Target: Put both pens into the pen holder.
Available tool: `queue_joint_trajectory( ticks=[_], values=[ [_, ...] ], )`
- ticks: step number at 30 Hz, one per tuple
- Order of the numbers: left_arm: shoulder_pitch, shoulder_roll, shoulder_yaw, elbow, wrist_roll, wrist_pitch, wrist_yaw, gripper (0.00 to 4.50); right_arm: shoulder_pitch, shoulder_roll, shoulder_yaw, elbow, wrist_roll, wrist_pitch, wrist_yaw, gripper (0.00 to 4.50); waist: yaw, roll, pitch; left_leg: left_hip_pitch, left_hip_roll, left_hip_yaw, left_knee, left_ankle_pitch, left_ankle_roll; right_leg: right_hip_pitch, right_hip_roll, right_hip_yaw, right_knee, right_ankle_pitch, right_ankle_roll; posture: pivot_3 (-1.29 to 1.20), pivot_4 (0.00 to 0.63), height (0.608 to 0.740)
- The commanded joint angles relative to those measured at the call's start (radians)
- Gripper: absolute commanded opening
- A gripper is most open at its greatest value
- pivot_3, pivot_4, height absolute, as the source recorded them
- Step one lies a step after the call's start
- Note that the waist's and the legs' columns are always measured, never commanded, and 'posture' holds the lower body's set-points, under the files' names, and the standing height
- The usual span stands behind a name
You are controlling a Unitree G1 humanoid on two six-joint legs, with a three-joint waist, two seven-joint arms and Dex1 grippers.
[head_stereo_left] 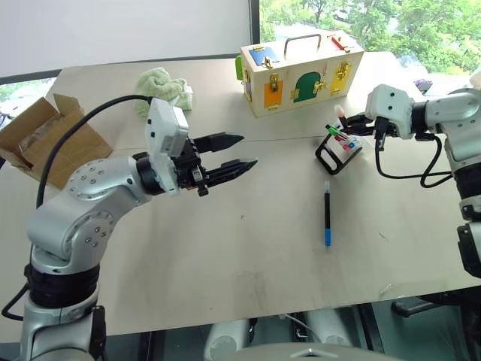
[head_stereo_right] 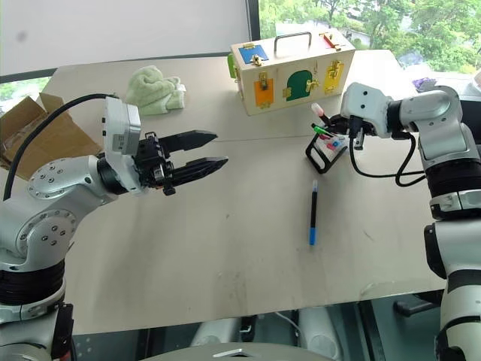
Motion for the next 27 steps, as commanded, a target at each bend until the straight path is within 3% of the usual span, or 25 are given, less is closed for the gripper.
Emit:
queue_joint_trajectory(
  ticks=[1,6,13,16,20,27],
  values=[
    [-0.017,-0.006,-0.001,-0.010,0.004,-0.020,-0.001,2.79,-0.028,-0.018,-0.039,-0.022,0.018,-0.001,0.010,1.79,0.000,0.000,0.000,0.000,0.000,0.000,0.000,0.000,0.000,0.000,0.000,0.000,0.000,0.000,0.000,0.00,0.150,0.740],
    [-0.025,-0.014,-0.004,-0.006,0.002,-0.019,-0.001,2.79,-0.029,-0.016,-0.074,-0.056,0.055,0.054,0.010,4.32,-0.002,0.000,0.000,0.000,0.000,0.000,0.000,0.000,0.000,0.000,0.000,0.000,0.001,0.000,0.000,0.00,0.150,0.740],
    [-0.016,-0.009,-0.006,-0.001,0.003,-0.016,-0.016,2.79,0.028,-0.045,-0.161,-0.242,0.222,0.261,0.087,4.32,0.000,0.000,0.000,0.000,0.000,0.000,0.000,0.000,0.000,0.000,0.000,0.000,0.001,0.000,0.000,0.00,0.150,0.740],
    [-0.003,-0.002,-0.001,-0.001,-0.002,-0.014,-0.030,2.79,0.114,-0.081,-0.204,-0.418,0.363,0.405,0.169,4.32,0.004,0.000,0.000,0.000,0.000,0.000,0.000,0.000,0.000,0.000,0.000,0.000,0.001,0.000,0.000,0.00,0.150,0.740],
    [0.010,0.009,-0.005,0.002,-0.003,-0.014,-0.058,2.79,0.249,-0.116,-0.192,-0.609,0.451,0.590,0.165,4.32,0.008,0.000,0.000,0.000,0.000,-0.001,0.000,0.000,0.000,0.000,0.000,0.000,0.001,0.000,0.000,0.00,0.150,0.740],
    [0.133,0.046,0.004,-0.037,0.006,-0.020,-0.117,2.79,0.561,-0.103,-0.164,-0.766,0.367,0.538,0.024,4.32,0.013,0.000,0.000,0.001,0.000,0.000,0.002,0.000,0.000,0.000,-0.001,0.001,0.004,0.000,0.000,0.00,0.150,0.740]
  ],
)
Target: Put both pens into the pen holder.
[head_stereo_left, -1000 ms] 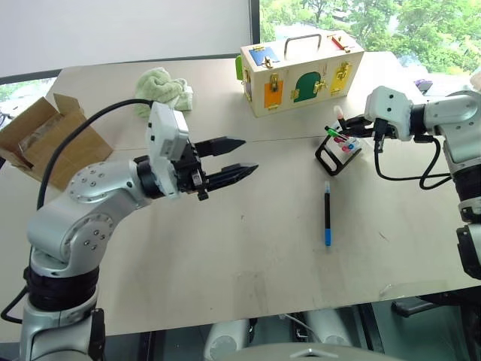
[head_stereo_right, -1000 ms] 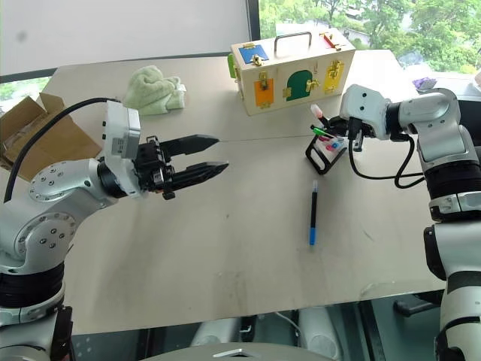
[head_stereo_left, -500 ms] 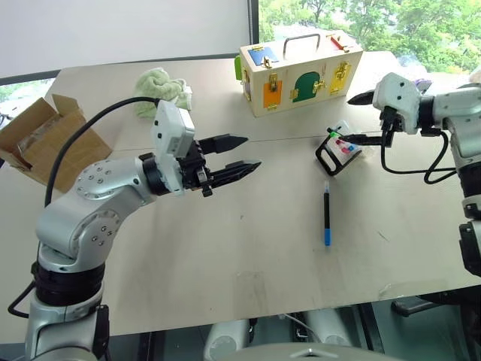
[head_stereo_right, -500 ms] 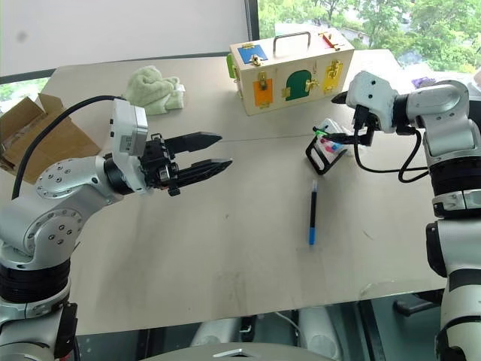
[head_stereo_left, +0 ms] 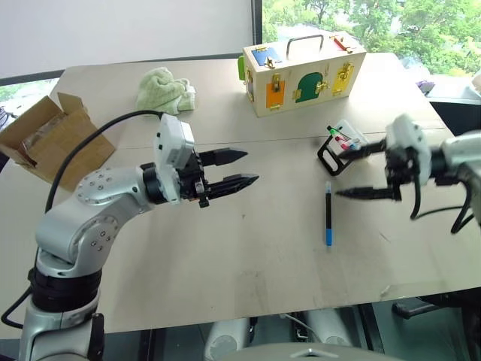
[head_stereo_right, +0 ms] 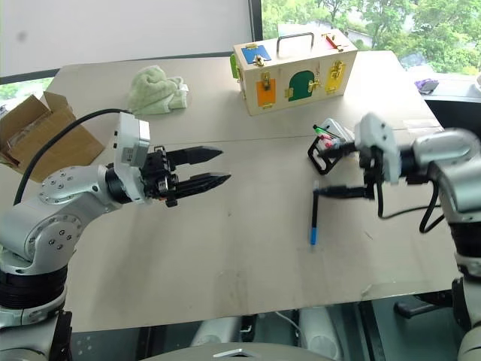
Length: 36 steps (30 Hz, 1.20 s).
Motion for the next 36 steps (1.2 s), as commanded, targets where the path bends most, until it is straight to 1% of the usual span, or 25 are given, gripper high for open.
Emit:
queue_joint_trajectory(
  ticks=[1,4,6,9,11,13,16,20,23,26,27,28,29,30,31,34,36],
  values=[
    [0.065,0.037,0.018,-0.053,0.020,-0.033,-0.036,2.79,0.081,-0.011,-0.015,-0.051,-0.066,-0.026,-0.114,4.32,0.001,0.000,0.000,0.000,0.000,0.000,0.000,0.000,0.000,0.000,0.000,0.000,0.001,0.000,0.000,0.00,0.150,0.740],
    [0.140,0.038,0.060,-0.079,-0.008,-0.042,-0.049,2.79,0.192,0.025,-0.043,-0.132,-0.059,0.051,-0.235,4.32,0.002,0.000,0.000,0.001,0.000,0.000,0.000,0.000,0.000,0.000,0.000,0.000,0.002,0.000,0.000,0.00,0.150,0.740],
    [0.201,0.058,0.071,-0.101,0.000,-0.050,-0.079,2.79,0.252,0.055,-0.043,-0.197,-0.078,0.134,-0.349,4.32,0.002,0.000,0.000,0.001,0.000,0.000,0.001,0.000,0.000,0.000,0.000,0.000,0.003,0.000,0.000,0.00,0.150,0.740],
    [0.259,0.073,0.084,-0.127,-0.003,-0.062,-0.102,2.79,0.305,0.132,-0.059,-0.280,-0.111,0.278,-0.546,4.32,0.001,0.000,-0.001,0.002,0.000,0.000,0.000,0.000,-0.001,-0.001,0.000,0.001,0.004,0.000,0.000,0.00,0.150,0.740],
    [0.266,0.075,0.089,-0.129,-0.011,-0.066,-0.106,2.79,0.319,0.206,-0.072,-0.354,-0.087,0.386,-0.648,4.32,0.002,0.000,-0.001,0.002,0.000,0.001,0.001,0.000,-0.001,-0.001,0.000,0.001,0.006,0.000,-0.001,0.00,0.150,0.740],
    [0.260,0.077,0.089,-0.124,-0.013,-0.069,-0.109,2.79,0.334,0.259,-0.059,-0.423,-0.069,0.471,-0.713,4.32,0.002,0.000,-0.001,0.002,0.000,0.000,0.001,0.001,-0.001,-0.001,0.000,0.001,0.008,0.000,-0.001,0.00,0.150,0.740],
    [0.249,0.082,0.079,-0.115,-0.007,-0.073,-0.116,2.79,0.353,0.311,-0.022,-0.481,-0.072,0.555,-0.793,4.32,0.003,0.000,-0.001,0.003,0.000,0.000,0.001,0.001,-0.002,-0.001,0.000,0.001,0.009,0.000,-0.001,0.00,0.150,0.740],
    [0.245,0.086,0.074,-0.108,0.001,-0.078,-0.123,2.79,0.366,0.296,0.040,-0.505,-0.109,0.582,-0.849,4.32,0.002,0.000,-0.001,0.003,-0.001,0.000,0.001,0.001,-0.002,-0.001,0.000,0.001,0.009,0.000,-0.001,0.00,0.150,0.740],
    [0.244,0.086,0.073,-0.104,0.002,-0.081,-0.122,2.79,0.369,0.282,0.048,-0.502,-0.109,0.580,-0.857,3.54,0.002,0.000,-0.001,0.003,-0.001,0.000,0.001,0.001,-0.002,-0.001,0.000,0.001,0.009,0.000,-0.001,0.00,0.150,0.740],
    [0.243,0.087,0.069,-0.101,0.008,-0.085,-0.123,2.79,0.353,0.270,0.056,-0.488,-0.111,0.574,-0.859,2.08,0.001,-0.001,-0.001,0.003,-0.001,0.000,0.001,0.001,-0.001,-0.001,0.000,0.001,0.009,0.000,0.000,0.00,0.150,0.740],
    [0.243,0.088,0.066,-0.100,0.012,-0.088,-0.124,2.79,0.343,0.267,0.060,-0.480,-0.111,0.572,-0.860,1.52,0.001,-0.001,-0.001,0.003,-0.001,0.000,0.001,0.001,-0.001,-0.001,0.000,0.001,0.009,0.000,0.000,0.00,0.150,0.740],
    [0.243,0.088,0.062,-0.099,0.018,-0.090,-0.124,2.79,0.330,0.262,0.066,-0.469,-0.115,0.566,-0.857,1.08,0.000,-0.001,-0.001,0.003,-0.001,0.000,0.001,0.001,-0.001,-0.001,0.000,0.001,0.009,0.000,0.000,0.00,0.150,0.740],
    [0.244,0.087,0.059,-0.098,0.023,-0.094,-0.125,2.79,0.314,0.261,0.073,-0.456,-0.119,0.560,-0.858,0.52,-0.001,-0.001,-0.001,0.003,-0.001,0.000,0.001,0.001,-0.001,-0.001,0.001,0.001,0.009,0.000,0.000,0.00,0.150,0.740],
    [0.242,0.084,0.057,-0.097,0.024,-0.094,-0.122,2.79,0.298,0.259,0.077,-0.446,-0.118,0.558,-0.854,0.15,-0.002,-0.001,-0.001,0.004,-0.001,0.001,0.001,0.001,-0.001,-0.001,0.001,0.001,0.009,0.000,0.000,0.00,0.150,0.740],
    [0.242,0.081,0.057,-0.096,0.024,-0.094,-0.121,2.79,0.280,0.257,0.081,-0.436,-0.112,0.554,-0.843,0.07,-0.002,-0.001,-0.001,0.004,-0.001,0.001,0.001,0.001,-0.001,-0.001,0.001,0.001,0.009,0.000,0.000,0.00,0.150,0.740],
    [0.247,0.075,0.055,-0.099,0.029,-0.097,-0.116,2.79,0.241,0.234,0.078,-0.409,-0.090,0.544,-0.799,0.07,-0.002,-0.001,-0.001,0.004,0.000,0.001,0.001,0.001,0.000,-0.001,0.001,0.001,0.010,0.000,0.000,0.00,0.150,0.740],
    [0.256,0.073,0.057,-0.103,0.031,-0.101,-0.113,2.79,0.216,0.176,0.087,-0.400,-0.076,0.522,-0.728,0.07,-0.001,0.000,-0.001,0.003,0.000,0.000,0.001,0.001,0.000,-0.001,0.001,0.001,0.009,0.000,0.000,0.00,0.150,0.740]
  ],
)
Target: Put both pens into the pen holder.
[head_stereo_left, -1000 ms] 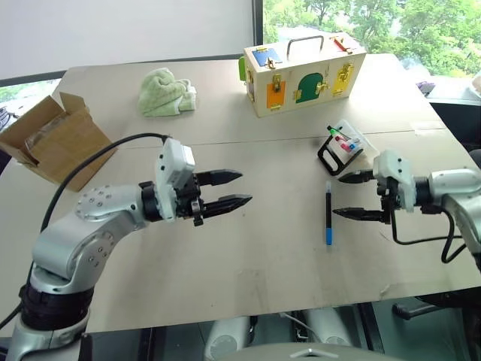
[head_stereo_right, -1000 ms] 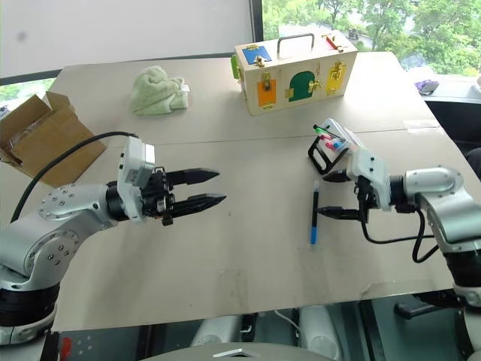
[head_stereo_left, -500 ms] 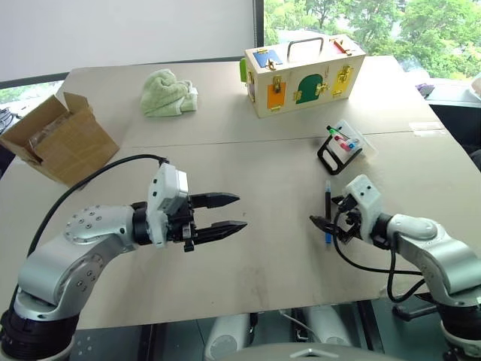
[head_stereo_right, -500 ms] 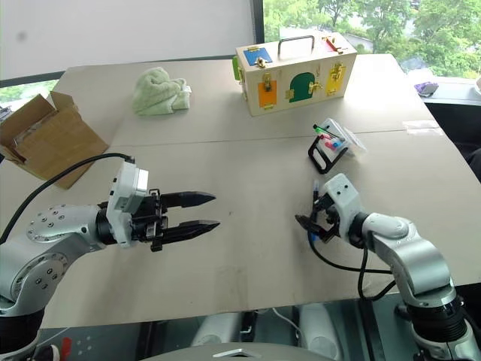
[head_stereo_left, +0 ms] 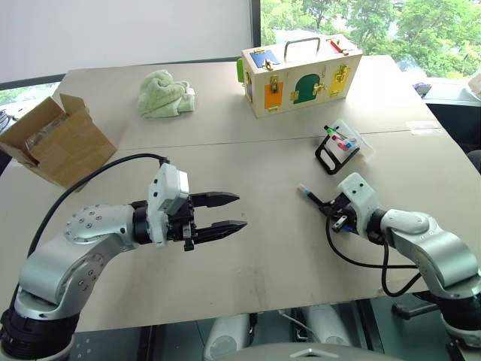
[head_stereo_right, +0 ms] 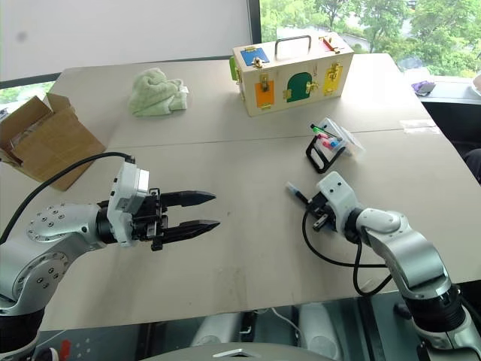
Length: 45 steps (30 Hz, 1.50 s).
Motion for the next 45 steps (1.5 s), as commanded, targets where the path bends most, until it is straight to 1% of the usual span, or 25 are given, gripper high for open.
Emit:
queue_joint_trajectory(
  ticks=[1,2,4,6,8,11,15,16,19,23,28,32,36,39,45],
  values=[
    [0.005,-0.003,0.011,-0.015,0.000,-0.022,0.004,2.79,-0.046,-0.097,0.006,0.000,0.022,-0.058,0.116,0.07,0.003,0.000,0.000,0.000,0.000,0.000,0.000,0.000,0.000,0.000,0.000,0.000,0.000,0.000,0.000,0.00,0.150,0.740],
    [0.007,-0.004,0.011,-0.017,0.000,-0.023,0.007,2.79,-0.053,-0.120,0.015,0.005,0.021,-0.074,0.138,0.07,0.003,0.000,0.000,-0.001,0.000,0.000,0.000,0.000,0.000,0.000,0.000,0.000,-0.001,0.000,0.000,0.00,0.150,0.740],
    [0.010,-0.014,0.014,-0.019,0.003,-0.028,0.021,2.79,-0.073,-0.128,0.005,0.026,0.036,-0.112,0.172,0.07,0.003,0.000,0.000,-0.001,0.000,0.000,0.000,-0.001,0.001,0.000,0.000,0.000,-0.001,0.000,0.000,0.00,0.150,0.740],
    [0.013,-0.027,0.025,-0.021,-0.008,-0.026,0.039,2.79,-0.091,-0.118,-0.023,0.047,0.061,-0.233,0.239,0.07,0.000,0.000,0.000,0.000,0.000,0.000,0.000,-0.001,0.001,0.000,0.000,0.000,-0.001,0.000,0.000,0.00,0.150,0.740],
    [0.013,-0.043,0.042,-0.025,-0.035,-0.017,0.059,2.79,-0.111,-0.105,-0.058,0.073,0.063,-0.409,0.301,0.07,-0.002,0.000,0.000,0.000,0.000,0.000,0.000,-0.002,0.003,0.000,0.000,0.000,0.000,0.000,0.000,0.00,0.150,0.740],
    [0.001,-0.064,0.064,-0.028,-0.075,-0.008,0.087,2.79,-0.179,-0.056,-0.111,0.128,0.085,-0.580,0.339,0.07,-0.004,0.000,0.000,0.000,0.000,0.000,0.000,-0.002,0.004,0.000,0.000,0.000,0.000,0.000,0.000,0.00,0.150,0.740],
    [-0.024,-0.075,0.067,-0.026,-0.093,-0.005,0.124,2.79,-0.293,0.010,-0.143,0.254,0.087,-0.729,0.356,0.07,-0.005,0.000,0.000,0.000,0.000,0.000,0.001,-0.002,0.003,0.000,0.000,0.000,0.000,0.000,0.000,0.00,0.150,0.740],
    [-0.029,-0.075,0.066,-0.025,-0.096,-0.005,0.131,2.79,-0.329,0.032,-0.156,0.296,0.095,-0.752,0.349,0.07,-0.005,0.000,0.000,0.000,0.000,0.000,0.001,0.000,0.000,0.000,0.000,0.000,0.000,0.000,0.000,0.00,0.150,0.740],
    [-0.034,-0.073,0.063,-0.030,-0.107,-0.003,0.145,2.79,-0.441,0.089,-0.199,0.446,0.135,-0.801,0.364,0.07,-0.010,0.000,0.000,0.000,0.000,0.000,0.001,0.001,-0.001,0.000,0.000,0.000,0.001,0.000,0.000,0.00,0.150,0.740],
    [-0.040,-0.070,0.060,-0.033,-0.110,-0.004,0.153,2.79,-0.554,0.106,-0.202,0.689,0.160,-0.894,0.520,0.07,-0.011,0.000,0.000,0.000,0.000,0.000,0.001,0.001,-0.001,0.000,0.000,0.000,0.000,0.000,0.000,0.00,0.150,0.740],
    [-0.063,-0.050,0.073,-0.017,-0.109,-0.003,0.148,2.79,-0.692,0.112,-0.207,0.979,0.175,-0.951,0.709,0.07,-0.017,0.000,0.001,0.000,0.000,0.001,0.001,0.001,-0.001,0.000,0.000,0.000,0.000,0.000,0.000,0.00,0.150,0.740],
    [-0.072,-0.045,0.083,-0.013,-0.108,-0.006,0.153,2.79,-0.787,0.114,-0.203,1.202,0.135,-1.034,0.810,0.07,-0.021,0.001,0.001,0.000,0.000,0.001,0.000,0.001,-0.001,0.000,0.000,0.001,0.000,0.000,0.000,0.00,0.150,0.740],
    [-0.074,-0.048,0.087,-0.031,-0.117,-0.001,0.175,2.79,-0.866,0.115,-0.202,1.432,0.072,-1.155,0.863,0.07,-0.022,0.001,0.001,0.000,0.000,0.001,0.000,0.001,-0.001,0.000,0.000,0.001,-0.001,0.000,0.000,0.00,0.150,0.740],
    [-0.068,-0.048,0.090,-0.041,-0.123,0.001,0.186,2.79,-0.894,0.120,-0.200,1.528,0.035,-1.212,0.883,0.07,-0.022,0.001,0.001,-0.001,0.000,0.002,0.000,0.001,-0.001,-0.001,0.000,0.001,-0.001,0.000,0.000,0.00,0.150,0.740],
    [-0.072,-0.042,0.092,-0.046,-0.133,0.004,0.204,2.79,-0.921,0.122,-0.212,1.660,-0.031,-1.307,0.855,0.07,-0.022,0.001,0.001,-0.001,0.000,0.002,0.000,0.001,-0.001,-0.002,0.000,0.002,0.000,0.000,0.000,0.00,0.150,0.740]
  ],
)
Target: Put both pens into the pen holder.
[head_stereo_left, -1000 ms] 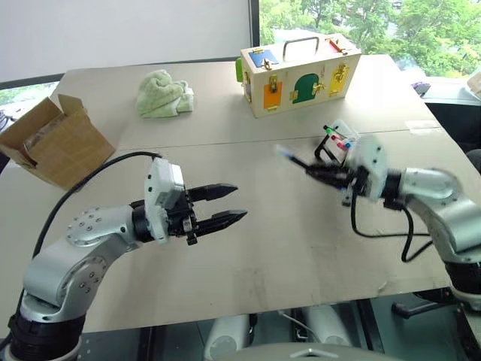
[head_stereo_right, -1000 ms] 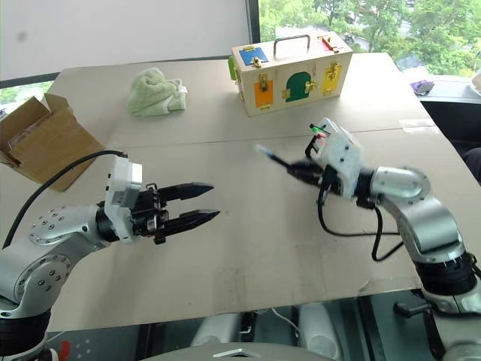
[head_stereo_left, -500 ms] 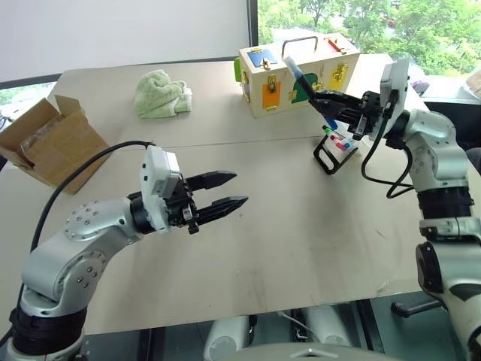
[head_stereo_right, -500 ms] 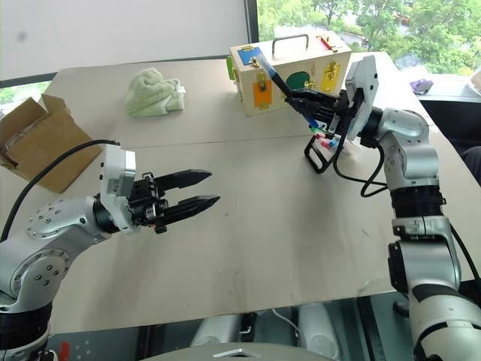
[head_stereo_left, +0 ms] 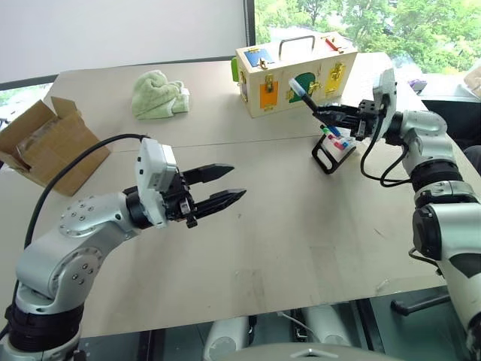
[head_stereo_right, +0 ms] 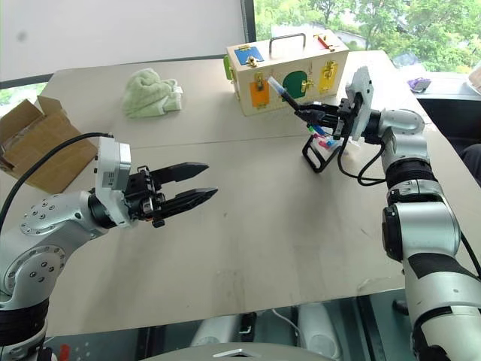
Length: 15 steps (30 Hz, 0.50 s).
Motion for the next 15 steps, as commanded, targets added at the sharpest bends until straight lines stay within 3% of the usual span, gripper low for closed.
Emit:
queue_joint_trajectory(
  ticks=[1,15],
  values=[
    [-0.008,0.013,0.035,-0.038,-0.020,-0.004,0.009,2.79,-0.041,-0.011,-0.028,0.035,-0.031,-0.067,-0.004,0.07,0.000,0.000,0.000,0.000,0.000,0.000,0.000,0.000,0.000,0.000,0.000,0.000,0.000,0.000,0.000,0.00,0.150,0.740],
    [-0.026,0.036,0.029,-0.030,-0.033,0.002,0.003,2.79,-0.062,-0.008,-0.074,0.085,-0.090,-0.145,-0.101,0.07,0.000,0.000,0.000,0.000,0.000,0.000,0.000,0.000,0.000,-0.001,0.000,0.001,0.000,0.000,0.000,0.00,0.150,0.740]
  ],
)
